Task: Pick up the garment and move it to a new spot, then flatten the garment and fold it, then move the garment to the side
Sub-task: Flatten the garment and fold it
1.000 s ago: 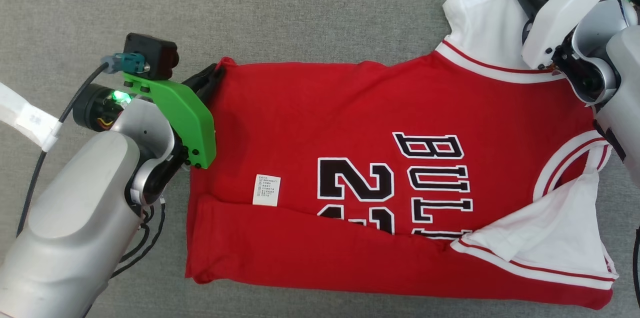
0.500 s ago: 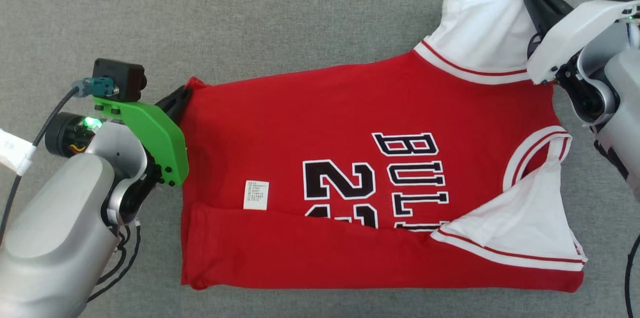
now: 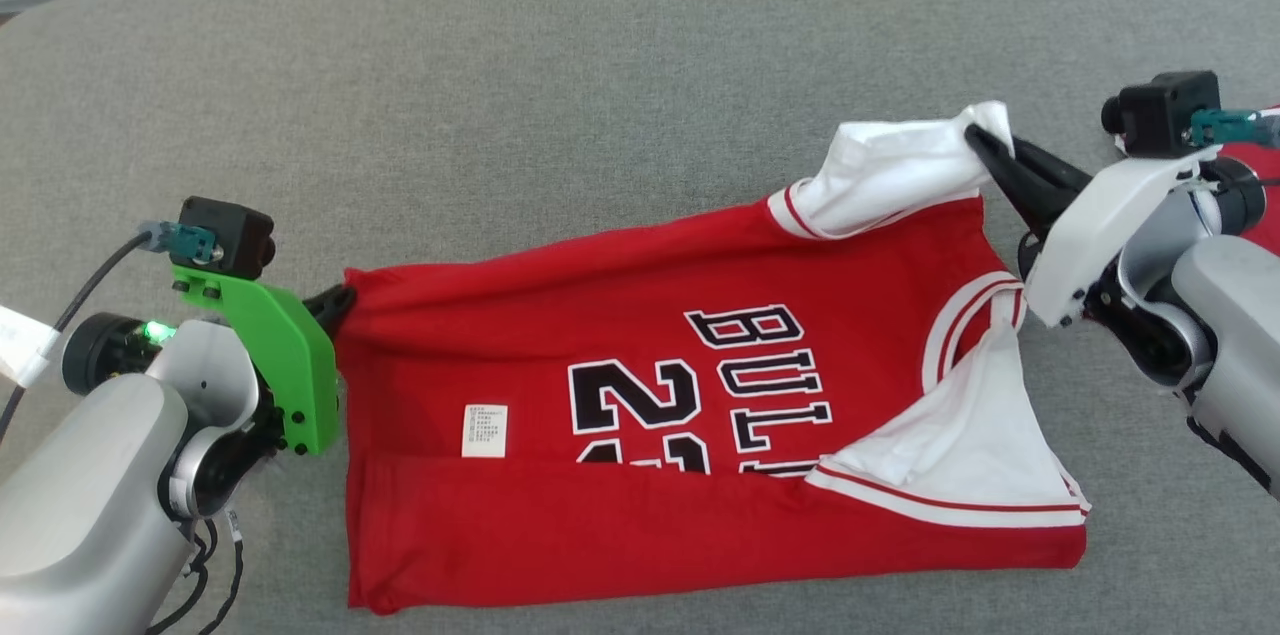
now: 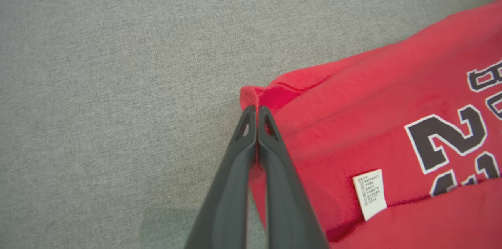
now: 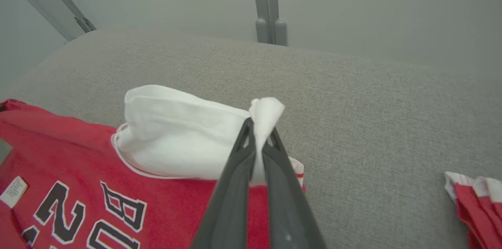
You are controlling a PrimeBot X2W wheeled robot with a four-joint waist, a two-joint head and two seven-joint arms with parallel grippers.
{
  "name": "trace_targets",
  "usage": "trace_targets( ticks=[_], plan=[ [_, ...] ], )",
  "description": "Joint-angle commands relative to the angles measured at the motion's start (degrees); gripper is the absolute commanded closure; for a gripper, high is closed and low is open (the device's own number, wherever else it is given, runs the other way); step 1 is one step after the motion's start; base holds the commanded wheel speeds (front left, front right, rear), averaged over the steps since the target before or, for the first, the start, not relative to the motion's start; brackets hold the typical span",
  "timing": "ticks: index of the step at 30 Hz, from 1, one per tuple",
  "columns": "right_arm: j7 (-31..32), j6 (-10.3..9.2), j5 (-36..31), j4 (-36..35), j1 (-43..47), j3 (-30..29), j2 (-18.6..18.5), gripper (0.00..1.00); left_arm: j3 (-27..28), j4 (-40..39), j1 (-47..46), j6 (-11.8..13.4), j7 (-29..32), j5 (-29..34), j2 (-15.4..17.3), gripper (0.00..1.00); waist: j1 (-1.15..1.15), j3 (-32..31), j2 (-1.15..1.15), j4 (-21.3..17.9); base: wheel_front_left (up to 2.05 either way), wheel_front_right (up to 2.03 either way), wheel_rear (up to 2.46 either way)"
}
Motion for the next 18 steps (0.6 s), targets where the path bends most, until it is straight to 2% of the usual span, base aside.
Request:
trace_targets(
  ticks=[1, 9, 15, 18],
  plan=[
    [0.7, -0.08, 0.6, -1.3, 1.8, 0.7, -1.2, 1.00, -0.3, -0.4, 1.0, -0.6, 1.0, -1.1, 0.6, 1.00, 0.00, -3.5, 0.00, -1.9, 0.00, 0.00, 0.00],
    [8.3, -0.08, 5.0, -9.7, 8.3, 3.4, -6.5, 1.00, -2.7, -1.1, 2.6, -2.2, 11.1, -5.3, 2.0, 1.00, 0.00, -7.5, 0.00, -3.0, 0.00, 0.00, 0.00],
    [15.0, -0.08, 8.3, -13.3, 12.6, 3.8, -8.8, 1.00, -3.4, -1.6, 4.6, -1.1, 17.8, -9.0, 3.4, 1.00, 0.00, -8.9, 0.00, -4.4, 0.00, 0.00, 0.00],
    [17.5, -0.08, 9.4, -14.3, 14.4, 3.7, -9.2, 1.00, -3.1, -2.6, 5.4, -0.7, 18.6, -10.2, 4.2, 1.00, 0.00, -9.2, 0.00, -4.9, 0.00, 0.00, 0.00]
  ],
)
